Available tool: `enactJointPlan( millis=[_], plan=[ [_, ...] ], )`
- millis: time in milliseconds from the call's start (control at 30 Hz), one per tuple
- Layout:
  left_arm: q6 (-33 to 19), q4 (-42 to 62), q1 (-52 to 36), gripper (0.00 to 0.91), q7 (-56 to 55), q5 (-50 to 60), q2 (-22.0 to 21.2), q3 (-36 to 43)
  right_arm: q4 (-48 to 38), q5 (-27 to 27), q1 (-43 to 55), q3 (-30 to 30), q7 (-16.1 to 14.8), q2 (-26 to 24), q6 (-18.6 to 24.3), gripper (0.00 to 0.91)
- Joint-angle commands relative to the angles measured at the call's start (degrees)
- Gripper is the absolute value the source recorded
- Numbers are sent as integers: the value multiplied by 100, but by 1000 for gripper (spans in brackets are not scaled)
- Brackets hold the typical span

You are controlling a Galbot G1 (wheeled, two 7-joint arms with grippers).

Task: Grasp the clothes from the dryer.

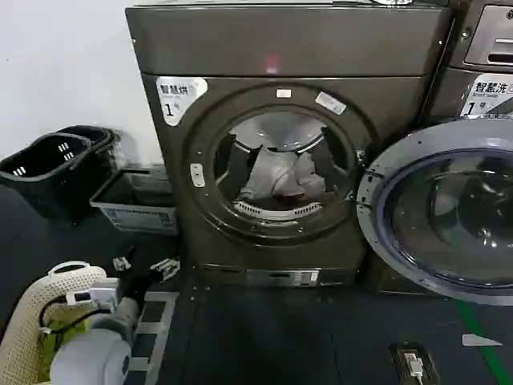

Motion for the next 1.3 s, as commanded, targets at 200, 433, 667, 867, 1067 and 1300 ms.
enactJointPlan(
  millis=[200,433,667,867,1067,1300],
  plan=[
    [281,-2,7,907,37,44,-10,38,-16,182,27,-188,286,67,584,907],
    [281,-8,33,907,35,49,-17,61,55,222,91,-247,384,92,507,907],
    [281,3,16,907,19,41,-30,71,78,213,97,-255,399,113,515,907],
    [281,23,-5,907,25,33,-36,78,48,215,90,-237,441,111,498,907],
    [281,35,1,907,28,32,-34,75,33,216,88,-246,476,117,497,907],
    [281,70,-20,907,1,41,-34,143,-4,201,43,-256,560,144,524,907]
  ],
)
